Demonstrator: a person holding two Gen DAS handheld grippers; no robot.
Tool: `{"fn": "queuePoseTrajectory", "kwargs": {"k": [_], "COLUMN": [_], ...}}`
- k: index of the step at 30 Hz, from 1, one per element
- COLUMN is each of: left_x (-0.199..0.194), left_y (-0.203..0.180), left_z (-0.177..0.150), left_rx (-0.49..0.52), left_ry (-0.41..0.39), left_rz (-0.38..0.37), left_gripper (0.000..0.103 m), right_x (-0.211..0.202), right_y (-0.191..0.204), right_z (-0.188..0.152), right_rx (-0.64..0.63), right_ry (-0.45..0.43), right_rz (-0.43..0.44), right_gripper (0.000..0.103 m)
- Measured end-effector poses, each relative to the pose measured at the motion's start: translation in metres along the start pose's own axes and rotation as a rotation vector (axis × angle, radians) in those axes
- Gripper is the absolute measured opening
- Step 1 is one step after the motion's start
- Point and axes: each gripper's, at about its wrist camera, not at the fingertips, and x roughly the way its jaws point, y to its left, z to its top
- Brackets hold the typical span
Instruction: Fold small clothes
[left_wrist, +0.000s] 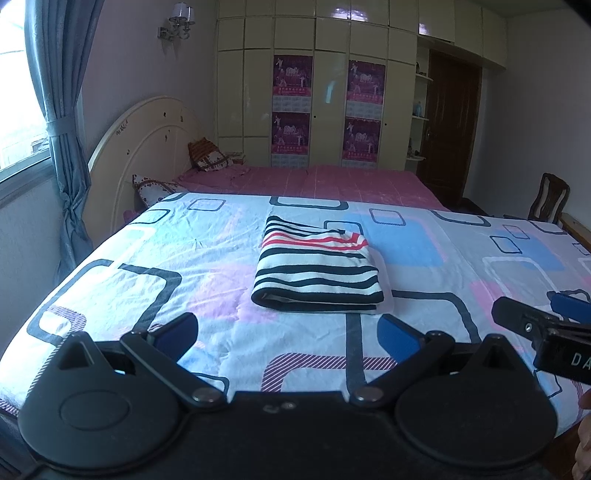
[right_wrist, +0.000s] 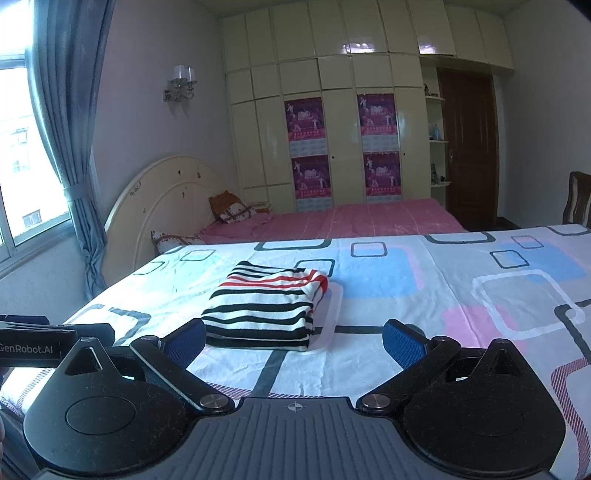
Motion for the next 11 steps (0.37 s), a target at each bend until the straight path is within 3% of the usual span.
{"fn": "queuePoseTrajectory", "kwargs": {"k": [7, 11], "left_x": [0.014, 0.033], "left_y": [0.003, 0.007], "left_z": [0.0, 0.006], "left_rx": [0.008, 0.004], "left_ry": [-0.031, -0.003], "left_rz": [-0.034, -0.024], "left_gripper": [0.096, 0.103], "right_x": [0.016, 0.029], "right_y": [-0.004, -0.012], "right_z": [0.0, -0.001], "right_rx": [-0.002, 0.012], "right_ry": [0.021, 0.041], "right_rz": [-0.007, -0.024], "right_gripper": [0.101, 0.101]}}
